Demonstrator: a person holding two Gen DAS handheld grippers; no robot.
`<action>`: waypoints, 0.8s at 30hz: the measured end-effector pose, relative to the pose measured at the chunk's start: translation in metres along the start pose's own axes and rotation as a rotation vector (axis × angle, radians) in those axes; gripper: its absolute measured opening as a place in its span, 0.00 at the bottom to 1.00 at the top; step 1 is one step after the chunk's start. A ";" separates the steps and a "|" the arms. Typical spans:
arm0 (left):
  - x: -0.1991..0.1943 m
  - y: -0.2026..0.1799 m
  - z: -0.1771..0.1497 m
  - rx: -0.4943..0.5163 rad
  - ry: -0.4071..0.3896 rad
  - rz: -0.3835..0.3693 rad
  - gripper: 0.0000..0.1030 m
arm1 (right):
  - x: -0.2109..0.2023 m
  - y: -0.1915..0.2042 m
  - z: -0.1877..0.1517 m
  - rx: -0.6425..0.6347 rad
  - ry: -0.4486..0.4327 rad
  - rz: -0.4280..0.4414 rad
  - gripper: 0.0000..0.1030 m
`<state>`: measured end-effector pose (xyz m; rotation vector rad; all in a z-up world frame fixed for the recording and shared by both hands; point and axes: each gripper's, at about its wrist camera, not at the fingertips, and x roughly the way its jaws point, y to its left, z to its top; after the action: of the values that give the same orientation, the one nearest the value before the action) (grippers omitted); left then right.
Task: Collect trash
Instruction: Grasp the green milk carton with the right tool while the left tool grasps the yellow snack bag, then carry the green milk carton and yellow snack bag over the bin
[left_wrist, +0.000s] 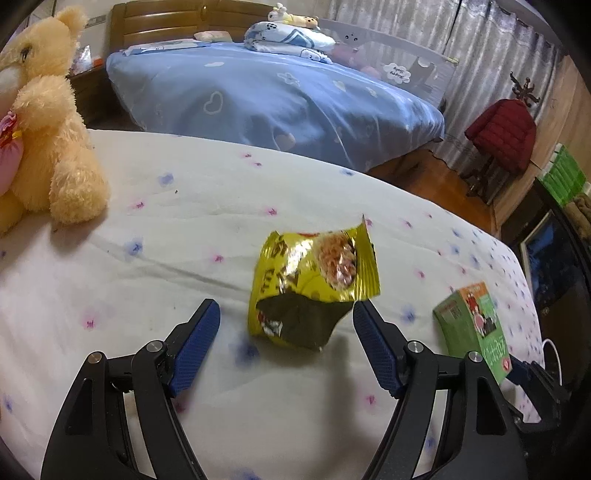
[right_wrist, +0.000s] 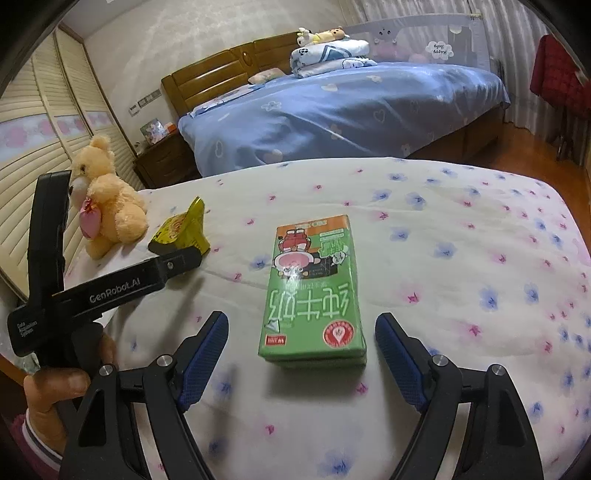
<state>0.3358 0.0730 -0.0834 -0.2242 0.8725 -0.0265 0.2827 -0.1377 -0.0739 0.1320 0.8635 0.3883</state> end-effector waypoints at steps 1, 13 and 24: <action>0.000 0.001 0.000 -0.002 -0.004 -0.003 0.69 | 0.000 0.001 0.000 0.000 -0.002 -0.004 0.80; -0.021 -0.008 -0.010 0.051 -0.072 -0.042 0.18 | -0.009 0.002 -0.006 -0.001 -0.022 -0.030 0.52; -0.059 -0.031 -0.059 0.062 -0.042 -0.137 0.17 | -0.050 -0.008 -0.035 0.041 -0.055 -0.004 0.52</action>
<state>0.2551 0.0387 -0.0695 -0.2255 0.8124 -0.1758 0.2293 -0.1661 -0.0632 0.1781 0.8177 0.3622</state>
